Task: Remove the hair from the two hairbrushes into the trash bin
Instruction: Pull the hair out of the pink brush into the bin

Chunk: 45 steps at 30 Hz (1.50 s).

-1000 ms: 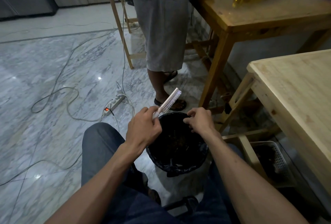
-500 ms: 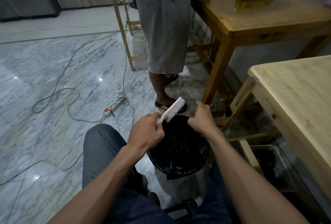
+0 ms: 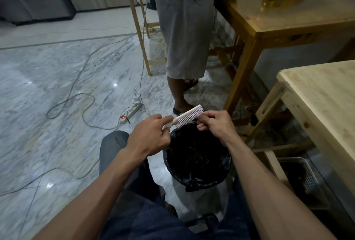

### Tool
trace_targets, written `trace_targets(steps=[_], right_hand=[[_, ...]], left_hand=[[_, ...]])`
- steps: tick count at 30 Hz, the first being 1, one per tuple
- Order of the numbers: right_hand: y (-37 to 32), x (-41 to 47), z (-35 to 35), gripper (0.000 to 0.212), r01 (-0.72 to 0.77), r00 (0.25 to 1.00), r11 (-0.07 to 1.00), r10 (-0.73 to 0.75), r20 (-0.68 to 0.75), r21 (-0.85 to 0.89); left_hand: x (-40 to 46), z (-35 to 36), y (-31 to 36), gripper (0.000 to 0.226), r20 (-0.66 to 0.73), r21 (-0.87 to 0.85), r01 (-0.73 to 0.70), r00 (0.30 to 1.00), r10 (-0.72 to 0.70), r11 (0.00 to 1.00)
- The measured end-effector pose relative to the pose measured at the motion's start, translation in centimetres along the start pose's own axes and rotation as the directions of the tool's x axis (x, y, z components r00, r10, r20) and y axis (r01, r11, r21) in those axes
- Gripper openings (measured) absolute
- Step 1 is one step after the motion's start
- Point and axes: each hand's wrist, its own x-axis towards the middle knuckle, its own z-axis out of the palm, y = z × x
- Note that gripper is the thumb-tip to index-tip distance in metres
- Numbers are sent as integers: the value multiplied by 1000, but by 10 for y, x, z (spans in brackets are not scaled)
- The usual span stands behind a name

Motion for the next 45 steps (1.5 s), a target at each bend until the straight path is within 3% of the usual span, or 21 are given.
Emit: trace_targets(steps=[4, 7, 10, 12, 15, 17, 19, 21, 24, 25, 26, 28, 30, 32, 35, 38, 40, 41, 45], right_hand=[[5, -4, 8, 11, -15, 990, 992, 32, -135, 122], [12, -6, 0, 12, -51, 972, 986, 85, -220, 157], [22, -11, -1, 13, -104, 978, 993, 112, -175, 54], [22, -16, 3, 20, -177, 983, 983, 178, -35, 47], [13, -20, 5, 61, -283, 914, 929, 337, 226, -239], [0, -19, 1, 73, -210, 910, 841, 355, 214, -499], [-9, -14, -5, 65, -115, 968, 792, 226, 112, -599], [-18, -10, -12, 43, -53, 994, 742, 107, 40, -669], [-25, -7, -20, 31, 83, 993, 436, 40, 111, -896], [-22, -3, -20, 33, 134, 985, 406, 45, 167, -904], [-21, -2, -20, 36, 174, 976, 417, 46, 212, -892], [-17, 1, -20, 44, 166, 976, 567, 22, 216, -807], [-12, 0, -19, 51, 52, 989, 821, 36, 143, -568], [-11, -3, -12, 59, -122, 982, 958, 155, 110, -258], [-16, -6, -1, 58, -270, 958, 963, 266, 105, 22], [-22, -6, 7, 36, -296, 955, 930, 296, 33, 217], [-20, -4, 11, 20, -274, 956, 926, 291, -30, 261], [-18, -3, 12, 21, -252, 960, 933, 274, -52, 255], [-15, -6, 12, 26, -253, 951, 922, 293, -100, 293]], left_hand=[[0, -2, -1, 38, -24, 131, 35, 999, -32, 991], [6, -2, -14, 28, -70, 73, 195, 979, -190, 978], [9, 0, -13, 23, -92, -34, 254, 962, -256, 967], [10, 4, -5, 28, -76, -74, 231, 969, -237, 970], [11, 10, 4, 30, -31, -110, 211, 976, -216, 971], [11, 14, 7, 30, -26, -115, 208, 977, -212, 971], [10, 16, 11, 31, -18, -124, 207, 977, -211, 970], [10, 17, 15, 31, -4, -125, 212, 977, -214, 969], [9, 20, 19, 34, 20, -162, 240, 971, -240, 957], [9, 22, 20, 34, 28, -171, 249, 968, -248, 953], [9, 25, 20, 35, 35, -176, 256, 967, -254, 950], [9, 29, 20, 35, 62, -192, 283, 959, -276, 940], [9, 33, 19, 35, 108, -241, 331, 943, -314, 912], [11, 36, 20, 35, 146, -301, 378, 925, -350, 876], [10, 39, 30, 32, 132, -312, 367, 930, -343, 876], [4, 43, 39, 23, 74, -262, 280, 960, -270, 923], [1, 46, 39, 20, 39, -222, 235, 972, -232, 946], [2, 46, 38, 19, 38, -226, 243, 970, -240, 943], [8, 41, 39, 20, 110, -376, 425, 903, -415, 823]])
